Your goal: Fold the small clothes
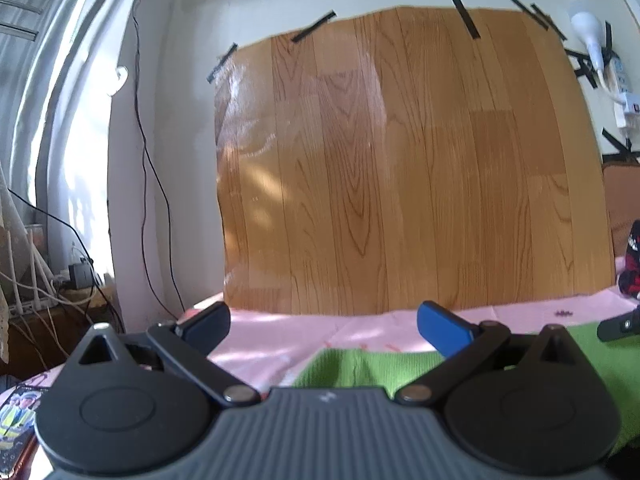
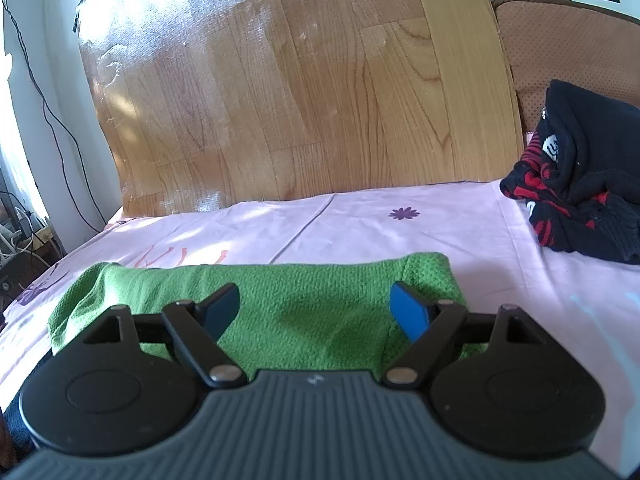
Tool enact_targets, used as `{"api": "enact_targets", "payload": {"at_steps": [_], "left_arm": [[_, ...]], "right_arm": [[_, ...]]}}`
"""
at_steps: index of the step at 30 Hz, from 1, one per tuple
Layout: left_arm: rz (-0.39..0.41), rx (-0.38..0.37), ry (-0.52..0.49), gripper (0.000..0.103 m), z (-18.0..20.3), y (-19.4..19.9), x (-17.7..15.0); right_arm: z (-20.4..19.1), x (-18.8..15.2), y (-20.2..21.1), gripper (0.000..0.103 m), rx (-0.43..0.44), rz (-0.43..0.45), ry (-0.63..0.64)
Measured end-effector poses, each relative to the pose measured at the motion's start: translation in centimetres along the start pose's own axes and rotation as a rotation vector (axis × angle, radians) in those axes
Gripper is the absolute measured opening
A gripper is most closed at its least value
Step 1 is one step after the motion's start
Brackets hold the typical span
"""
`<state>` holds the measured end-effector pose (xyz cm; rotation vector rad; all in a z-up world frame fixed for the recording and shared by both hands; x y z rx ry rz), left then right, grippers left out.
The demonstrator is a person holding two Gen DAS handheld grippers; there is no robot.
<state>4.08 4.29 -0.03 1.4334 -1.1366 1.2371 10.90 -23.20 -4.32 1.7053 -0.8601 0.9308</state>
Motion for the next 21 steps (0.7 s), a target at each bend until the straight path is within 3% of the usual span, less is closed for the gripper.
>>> {"api": "enact_targets", "payload": {"at_steps": [9,21], "left_arm": [[-0.082,-0.033,-0.036,0.103,0.6,-0.9,-1.1],[-0.195,-0.05,-0.004,0.103,0.1,-2.3,-2.4]], "right_arm": [[0.0,0.0,0.0,0.085,0.0,0.0,0.0],[0.1,0.0,-0.1,0.085,-0.002,-0.002,0.002]]}}
Point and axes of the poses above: each gripper's, at about its wrist camera, not at the fingertips, and y roughly against the way its jaws point, z to its right, x to its top, the point moved 10 cm from there along -y, roughly the way its jaws point
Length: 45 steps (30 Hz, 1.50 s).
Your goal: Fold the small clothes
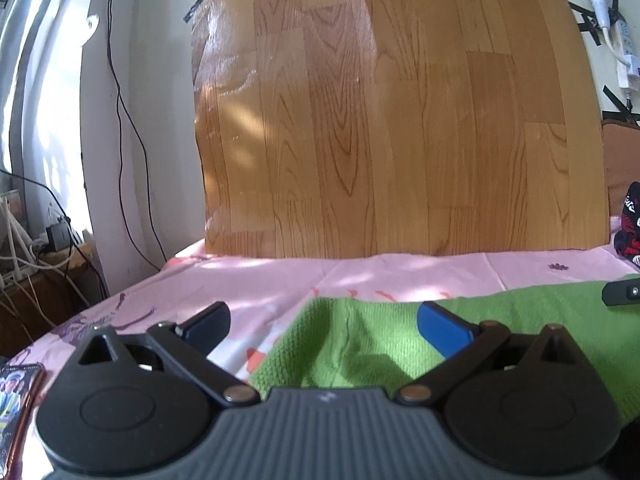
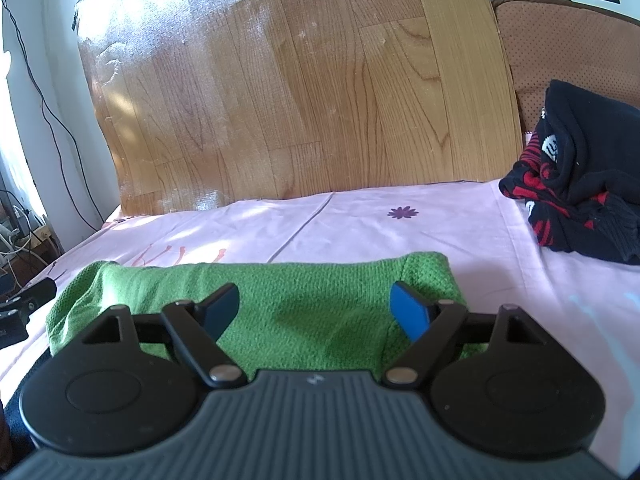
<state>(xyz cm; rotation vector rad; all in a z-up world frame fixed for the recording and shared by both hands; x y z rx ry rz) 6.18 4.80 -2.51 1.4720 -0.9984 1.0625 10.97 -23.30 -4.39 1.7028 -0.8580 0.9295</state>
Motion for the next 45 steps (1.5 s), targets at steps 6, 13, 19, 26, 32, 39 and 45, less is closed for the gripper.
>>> {"api": "enact_targets", "payload": {"at_steps": [6,13,19,26,32,39,45], "left_arm": [[-0.015,0.008,0.0,0.103,-0.14,-0.17,-0.16],[-0.002,0.02,-0.024,0.103,0.12,0.01,0.03],[0.003,0.033,-0.042,0.103,0.31,0.05,0.13],[0.01,0.036,-0.056,0.103,0.51,0.14,0.19],[0.004,0.028,-0.058,0.103,0.56,0.09,0.11],[0.005,0.023,-0.064,0.103,0.64,0.19,0.12],[0.005,0.021,-0.065,0.103,0.77,0.19,0.09]], "right_arm": [[0.0,0.02,0.0,0.085,0.0,0.0,0.001],[-0.02,0.03,0.01,0.085,0.0,0.0,0.001],[-0.02,0.04,0.01,0.085,0.0,0.0,0.001],[-0.02,0.04,0.0,0.085,0.0,0.0,0.001],[-0.03,0.03,0.0,0.085,0.0,0.0,0.001],[-0.03,0.03,0.0,0.085,0.0,0.001,0.001],[-0.03,0.02,0.01,0.085,-0.001,0.001,0.001]]}}
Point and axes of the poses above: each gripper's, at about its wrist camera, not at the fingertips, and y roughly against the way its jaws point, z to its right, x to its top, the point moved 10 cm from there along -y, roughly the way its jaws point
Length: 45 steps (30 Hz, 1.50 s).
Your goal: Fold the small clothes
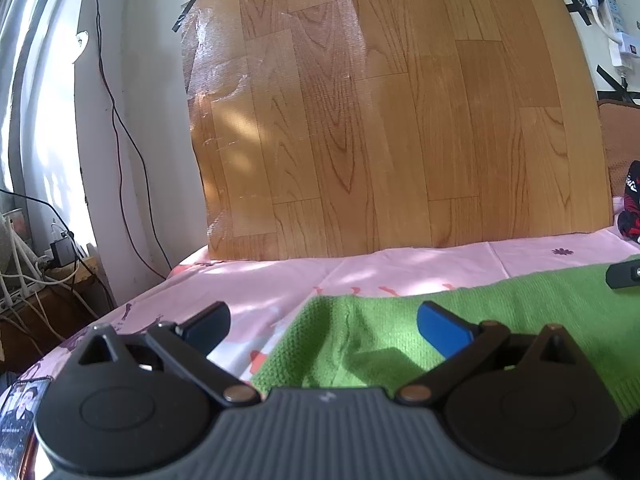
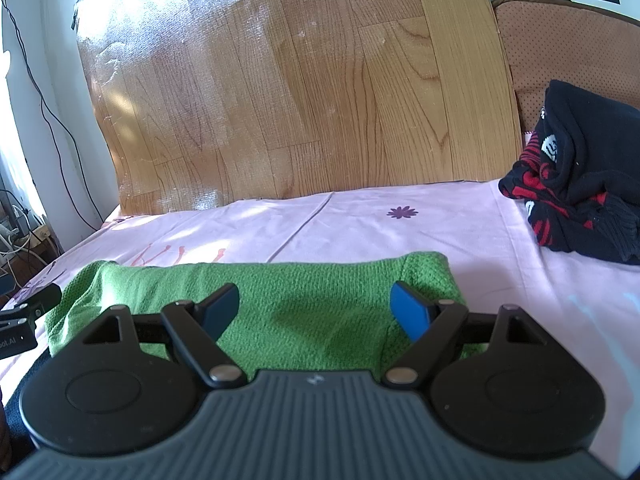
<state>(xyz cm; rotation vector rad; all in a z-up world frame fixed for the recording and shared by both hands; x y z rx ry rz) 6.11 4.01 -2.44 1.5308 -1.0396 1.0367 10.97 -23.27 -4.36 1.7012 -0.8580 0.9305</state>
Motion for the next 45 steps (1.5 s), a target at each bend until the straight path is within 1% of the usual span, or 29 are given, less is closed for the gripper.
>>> {"api": "enact_targets", "payload": {"at_steps": [8,15,17,24,26,36,45], "left_arm": [[0.01,-0.009,-0.011,0.103,0.2,0.1,0.0],[-0.002,-0.02,-0.006,0.103,0.2,-0.1,-0.1],[-0.015,-0.031,-0.005,0.103,0.3,-0.3,-0.2],[-0.104,-0.069,0.012,0.103,0.4,-1.7,-1.1],[-0.116,-0.074,0.018,0.103,0.4,-1.8,-1.3],[-0.094,-0.083,0.018,0.103,0.3,-1.5,-1.1],[-0.094,-0.085,0.025,0.103,0.3,-1.5,-1.1]], "right_arm": [[0.0,0.0,0.0,0.085,0.0,0.0,0.0],[0.0,0.0,0.0,0.085,-0.001,0.0,0.0],[0.0,0.0,0.0,0.085,-0.001,0.0,0.0],[0.0,0.0,0.0,0.085,-0.001,0.0,0.001],[0.1,0.0,0.0,0.085,-0.003,0.0,0.002],[0.2,0.0,0.0,0.085,-0.011,0.001,0.004],[0.2,0.0,0.0,0.085,-0.011,0.002,0.004]]}}
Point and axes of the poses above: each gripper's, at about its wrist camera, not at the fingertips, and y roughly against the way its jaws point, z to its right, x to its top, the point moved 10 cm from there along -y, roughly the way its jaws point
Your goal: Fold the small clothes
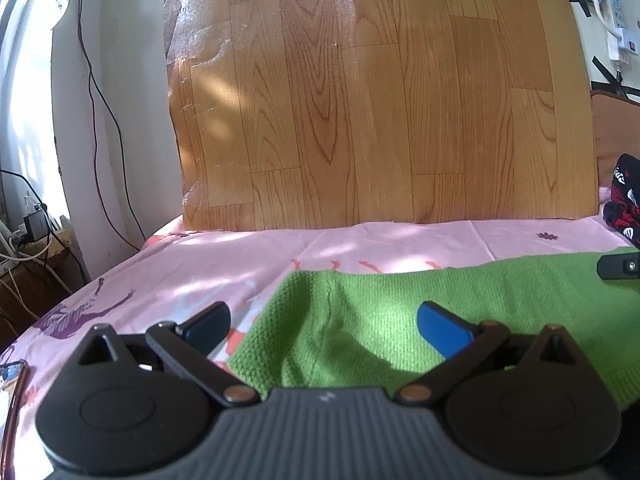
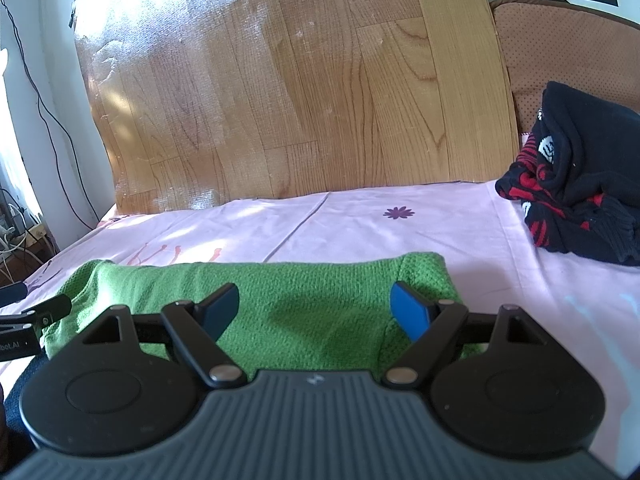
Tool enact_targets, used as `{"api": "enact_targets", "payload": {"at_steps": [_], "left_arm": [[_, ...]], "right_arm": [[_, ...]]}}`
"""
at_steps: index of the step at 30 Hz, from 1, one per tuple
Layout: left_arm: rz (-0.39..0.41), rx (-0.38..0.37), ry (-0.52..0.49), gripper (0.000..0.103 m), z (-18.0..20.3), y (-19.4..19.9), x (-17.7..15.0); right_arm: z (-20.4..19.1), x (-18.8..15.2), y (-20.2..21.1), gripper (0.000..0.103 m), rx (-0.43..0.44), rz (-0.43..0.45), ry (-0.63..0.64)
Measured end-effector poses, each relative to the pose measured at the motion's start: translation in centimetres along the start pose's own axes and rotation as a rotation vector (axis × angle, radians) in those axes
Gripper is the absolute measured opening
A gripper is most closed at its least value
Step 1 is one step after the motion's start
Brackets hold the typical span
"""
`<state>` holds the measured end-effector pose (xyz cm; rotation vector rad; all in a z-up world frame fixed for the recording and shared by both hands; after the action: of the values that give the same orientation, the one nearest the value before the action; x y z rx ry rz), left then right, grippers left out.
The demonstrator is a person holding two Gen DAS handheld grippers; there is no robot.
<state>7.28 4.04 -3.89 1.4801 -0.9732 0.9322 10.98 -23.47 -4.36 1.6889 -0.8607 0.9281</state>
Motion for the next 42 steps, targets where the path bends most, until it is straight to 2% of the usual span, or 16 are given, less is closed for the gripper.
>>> {"api": "enact_targets", "payload": {"at_steps": [22,25,28,30,34,36,38,40,41,42], "left_arm": [[-0.018,-0.01,-0.004,0.103,0.1,-0.2,-0.1],[-0.022,-0.013,0.01,0.103,0.0,-0.3,-0.2],[-0.016,-0.019,0.014,0.103,-0.1,-0.3,-0.2],[-0.015,-0.025,0.008,0.103,0.1,-0.2,-0.2],[-0.014,-0.027,0.009,0.103,0.1,-0.3,-0.2],[-0.02,-0.026,0.017,0.103,0.0,-0.4,-0.3],[-0.035,-0.021,0.019,0.103,-0.1,-0.6,-0.4],[-0.06,-0.019,0.02,0.103,-0.1,-1.0,-0.6],[-0.074,-0.018,0.023,0.103,-0.2,-1.2,-0.7],[-0.088,-0.017,0.026,0.103,-0.2,-1.5,-0.8]], "right_arm": [[0.0,0.0,0.0,0.085,-0.001,0.0,0.0],[0.4,0.2,0.5,0.085,-0.058,0.01,0.007],[0.6,0.9,2.4,0.085,-0.073,0.062,0.028],[1.6,1.6,3.7,0.085,-0.113,0.095,0.049],[5.0,2.4,4.8,0.085,-0.193,0.096,0.037],[6.7,2.5,4.9,0.085,-0.203,0.084,-0.021],[7.6,2.6,4.4,0.085,-0.175,0.068,-0.079],[7.4,2.6,3.7,0.083,-0.141,0.047,-0.091],[6.8,2.5,3.1,0.077,-0.124,0.033,-0.075],[6.2,2.2,2.5,0.056,-0.111,0.011,-0.046]]}}
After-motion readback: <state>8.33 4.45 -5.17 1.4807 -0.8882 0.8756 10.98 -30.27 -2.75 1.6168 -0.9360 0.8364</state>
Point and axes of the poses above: each gripper's, at about its wrist camera, not at the fingertips, and y roughly against the way its jaws point, z to its right, x to its top, the point moved 10 cm from there along -y, roughly the way its jaws point
